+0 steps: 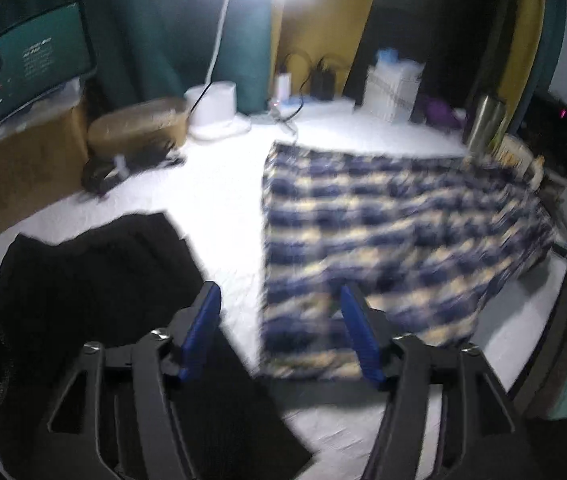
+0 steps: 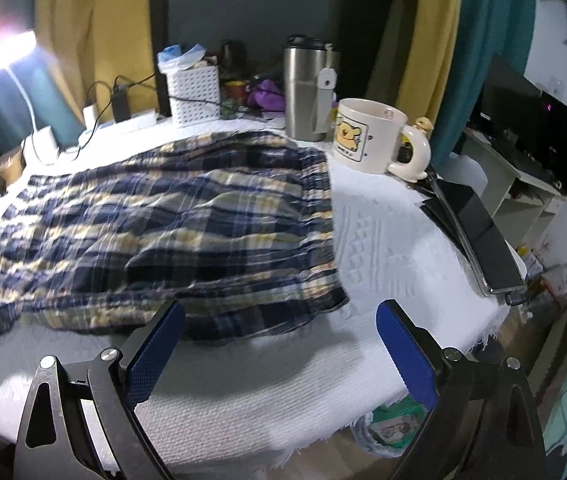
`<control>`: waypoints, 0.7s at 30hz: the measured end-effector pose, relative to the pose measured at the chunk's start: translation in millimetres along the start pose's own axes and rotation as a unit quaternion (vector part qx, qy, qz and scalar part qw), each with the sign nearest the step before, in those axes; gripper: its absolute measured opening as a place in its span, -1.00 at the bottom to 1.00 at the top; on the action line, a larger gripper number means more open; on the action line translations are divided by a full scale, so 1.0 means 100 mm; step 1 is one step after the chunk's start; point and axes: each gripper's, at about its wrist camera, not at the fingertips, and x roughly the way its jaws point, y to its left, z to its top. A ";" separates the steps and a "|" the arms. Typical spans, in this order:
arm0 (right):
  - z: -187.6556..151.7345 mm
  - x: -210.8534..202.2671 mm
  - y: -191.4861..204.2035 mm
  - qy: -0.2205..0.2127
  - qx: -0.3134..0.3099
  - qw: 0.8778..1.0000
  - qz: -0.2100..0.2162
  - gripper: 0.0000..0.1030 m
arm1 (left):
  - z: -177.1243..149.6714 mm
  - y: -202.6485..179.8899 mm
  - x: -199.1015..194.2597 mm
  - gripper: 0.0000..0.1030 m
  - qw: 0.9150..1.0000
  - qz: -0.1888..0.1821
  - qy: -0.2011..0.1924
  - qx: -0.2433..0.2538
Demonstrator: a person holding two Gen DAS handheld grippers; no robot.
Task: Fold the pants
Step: 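Move both open tools back over the folded pants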
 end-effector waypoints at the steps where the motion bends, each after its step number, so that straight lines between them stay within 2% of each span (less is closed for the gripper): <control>1: 0.00 0.00 -0.03 -0.001 0.005 1.000 0.000 0.88 | 0.06 -0.09 0.02 0.22 1.000 -0.015 -0.002 0.003; 5: -0.02 0.01 -0.13 0.000 0.016 1.000 0.003 0.88 | 0.13 -0.57 0.20 0.22 0.997 -0.070 0.015 0.040; 11: -0.14 -0.07 -0.34 0.000 0.030 1.000 -0.006 0.88 | -0.01 -1.25 0.42 0.22 0.984 -0.130 0.054 0.108; 14: -0.21 -0.12 -0.44 -0.001 0.040 0.999 -0.012 0.88 | -0.12 -1.41 0.47 0.22 0.980 -0.135 0.066 0.129; 18: -0.31 -0.17 -0.49 -0.002 0.045 0.999 -0.012 0.88 | -0.27 -1.49 0.56 0.22 0.978 -0.116 0.074 0.155; 19: -0.34 -0.18 -0.50 -0.002 0.046 0.999 -0.011 0.88 | -0.31 -1.49 0.58 0.17 0.977 -0.113 0.074 0.162; 20: -0.36 -0.19 -0.49 -0.002 0.046 0.999 -0.009 0.88 | -0.35 -1.49 0.60 -0.22 0.977 -0.107 0.074 0.169; 21: -0.37 -0.21 -0.49 -0.003 0.046 0.999 -0.008 0.88 | -0.37 -1.48 0.63 -0.49 0.977 -0.100 0.079 0.171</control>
